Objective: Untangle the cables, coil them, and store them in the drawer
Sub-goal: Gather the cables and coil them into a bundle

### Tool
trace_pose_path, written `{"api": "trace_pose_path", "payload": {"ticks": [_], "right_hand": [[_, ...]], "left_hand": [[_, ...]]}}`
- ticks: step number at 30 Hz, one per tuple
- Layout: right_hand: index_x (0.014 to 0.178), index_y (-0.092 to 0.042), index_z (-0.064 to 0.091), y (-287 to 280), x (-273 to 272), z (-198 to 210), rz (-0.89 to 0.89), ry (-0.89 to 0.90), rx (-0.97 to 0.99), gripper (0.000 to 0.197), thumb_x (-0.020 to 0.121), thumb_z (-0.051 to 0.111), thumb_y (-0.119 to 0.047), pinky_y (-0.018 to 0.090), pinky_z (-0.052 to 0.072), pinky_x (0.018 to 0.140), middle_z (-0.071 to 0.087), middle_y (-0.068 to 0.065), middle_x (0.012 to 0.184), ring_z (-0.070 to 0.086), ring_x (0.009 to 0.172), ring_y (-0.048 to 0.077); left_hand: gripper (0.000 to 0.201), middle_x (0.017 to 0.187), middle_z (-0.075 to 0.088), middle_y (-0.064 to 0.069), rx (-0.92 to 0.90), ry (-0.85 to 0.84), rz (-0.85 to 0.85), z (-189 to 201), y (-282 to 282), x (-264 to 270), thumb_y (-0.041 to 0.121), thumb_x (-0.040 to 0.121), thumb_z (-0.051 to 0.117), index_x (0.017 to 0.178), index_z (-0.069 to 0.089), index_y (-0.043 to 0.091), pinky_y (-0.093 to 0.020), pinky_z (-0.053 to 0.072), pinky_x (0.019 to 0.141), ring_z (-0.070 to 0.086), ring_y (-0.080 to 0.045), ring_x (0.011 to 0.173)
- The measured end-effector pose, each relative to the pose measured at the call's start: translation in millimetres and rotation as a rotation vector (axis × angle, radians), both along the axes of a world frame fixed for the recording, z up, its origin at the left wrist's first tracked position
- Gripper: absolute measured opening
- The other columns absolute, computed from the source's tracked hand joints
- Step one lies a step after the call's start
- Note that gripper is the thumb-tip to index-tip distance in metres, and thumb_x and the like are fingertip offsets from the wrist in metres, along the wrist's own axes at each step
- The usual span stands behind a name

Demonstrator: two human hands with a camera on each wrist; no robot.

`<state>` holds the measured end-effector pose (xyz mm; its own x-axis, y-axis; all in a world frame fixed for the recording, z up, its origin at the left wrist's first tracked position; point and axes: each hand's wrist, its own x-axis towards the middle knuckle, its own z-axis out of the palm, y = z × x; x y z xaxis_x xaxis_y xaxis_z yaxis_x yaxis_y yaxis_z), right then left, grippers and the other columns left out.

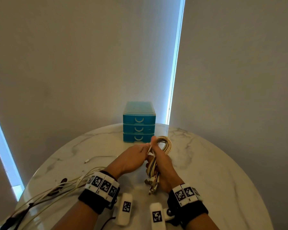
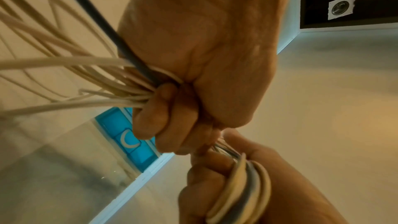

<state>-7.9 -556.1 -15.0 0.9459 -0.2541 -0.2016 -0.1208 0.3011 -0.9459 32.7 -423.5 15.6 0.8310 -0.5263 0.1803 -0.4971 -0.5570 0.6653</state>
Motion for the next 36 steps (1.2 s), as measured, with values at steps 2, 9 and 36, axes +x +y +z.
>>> {"api": "trace_pose_path", "payload": {"ticks": [2, 9, 36], "right_hand": [[0.110, -0.004, 0.075, 3, -2, -1, 0.003, -0.004, -0.038, 0.085, 0.080, 0.067, -0.083, 0.030, 0.052, 0.055, 0.069, 0.002, 0.063, 0.065, 0.056, 0.014], [0.107, -0.008, 0.082, -4, -10, -2, -0.011, -0.058, 0.152, 0.061, 0.086, 0.078, -0.065, 0.037, 0.055, 0.064, 0.073, 0.018, 0.084, 0.067, 0.067, 0.030], [0.079, -0.022, 0.071, -2, -42, 43, 0.145, -0.254, -0.435, 0.031, 0.108, 0.062, -0.028, 0.014, 0.048, 0.051, 0.070, -0.010, 0.059, 0.058, 0.053, 0.005]], "left_hand": [[0.048, 0.109, 0.072, 0.006, 0.008, -0.016, -0.024, -1, -3, 0, 0.048, 0.117, 0.021, 0.118, 0.066, 0.031, -0.014, 0.046, 0.077, 0.066, -0.002, 0.094], [0.040, 0.106, 0.069, -0.004, 0.199, 0.156, -0.073, 18, 6, -13, 0.040, 0.117, 0.032, 0.122, 0.063, 0.015, -0.029, 0.055, 0.082, 0.065, -0.015, 0.089], [0.031, 0.122, 0.077, 0.000, 0.649, -0.866, -0.152, 118, -58, -37, 0.023, 0.104, 0.070, 0.133, 0.071, 0.034, -0.037, 0.055, 0.104, 0.073, -0.020, 0.111]]}}
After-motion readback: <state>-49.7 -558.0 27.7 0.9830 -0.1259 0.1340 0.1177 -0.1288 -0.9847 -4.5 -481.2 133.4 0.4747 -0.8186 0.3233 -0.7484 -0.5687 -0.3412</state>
